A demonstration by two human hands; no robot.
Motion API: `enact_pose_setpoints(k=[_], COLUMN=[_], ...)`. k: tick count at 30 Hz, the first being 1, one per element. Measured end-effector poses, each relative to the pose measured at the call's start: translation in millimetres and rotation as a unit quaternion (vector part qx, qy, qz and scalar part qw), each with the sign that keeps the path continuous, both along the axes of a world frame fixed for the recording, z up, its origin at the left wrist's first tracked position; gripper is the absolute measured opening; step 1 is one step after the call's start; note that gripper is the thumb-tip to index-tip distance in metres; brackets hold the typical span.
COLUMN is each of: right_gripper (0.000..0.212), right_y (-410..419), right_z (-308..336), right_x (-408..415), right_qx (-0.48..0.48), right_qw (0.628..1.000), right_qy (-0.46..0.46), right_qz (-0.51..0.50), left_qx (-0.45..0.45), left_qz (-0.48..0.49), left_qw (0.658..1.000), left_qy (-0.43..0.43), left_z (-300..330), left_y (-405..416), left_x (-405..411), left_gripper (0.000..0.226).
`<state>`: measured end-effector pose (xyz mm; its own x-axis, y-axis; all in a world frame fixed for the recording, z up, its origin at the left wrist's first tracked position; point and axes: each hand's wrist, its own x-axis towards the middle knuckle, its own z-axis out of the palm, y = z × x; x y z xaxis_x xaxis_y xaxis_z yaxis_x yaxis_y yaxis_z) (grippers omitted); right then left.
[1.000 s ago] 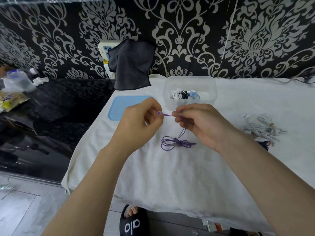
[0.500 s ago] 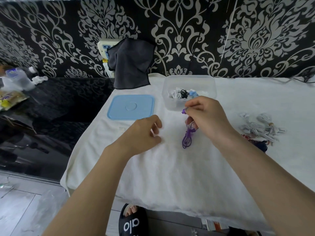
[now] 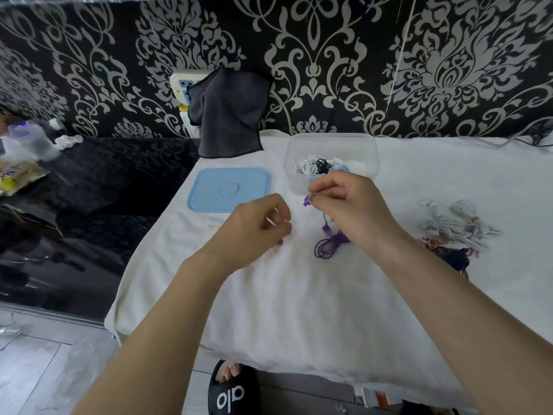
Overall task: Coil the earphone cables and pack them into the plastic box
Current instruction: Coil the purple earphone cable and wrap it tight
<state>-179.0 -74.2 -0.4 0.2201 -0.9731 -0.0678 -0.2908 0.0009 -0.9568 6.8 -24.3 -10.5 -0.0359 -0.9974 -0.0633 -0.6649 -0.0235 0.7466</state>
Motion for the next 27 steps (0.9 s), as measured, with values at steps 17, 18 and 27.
enact_pose_setpoints(k=[17, 18, 27], right_gripper=[0.012, 0.011, 0.004], right_y=[3, 4, 8], right_z=[6, 6, 3], right_x=[4, 5, 7], right_qx=[0.024, 0.021, -0.023], right_qw=[0.994, 0.995, 0.997], right_qy=[-0.098, -0.096, -0.074], right_qz=[0.033, 0.032, 0.016], left_qx=[-0.028, -0.030, -0.048], left_qz=[0.060, 0.060, 0.054], left_qw=[0.991, 0.991, 0.993], left_qy=[0.119, 0.116, 0.094], left_z=[26, 25, 25], left_y=[4, 4, 2], left_x=[-11, -11, -14], left_gripper=[0.009, 0.009, 0.005])
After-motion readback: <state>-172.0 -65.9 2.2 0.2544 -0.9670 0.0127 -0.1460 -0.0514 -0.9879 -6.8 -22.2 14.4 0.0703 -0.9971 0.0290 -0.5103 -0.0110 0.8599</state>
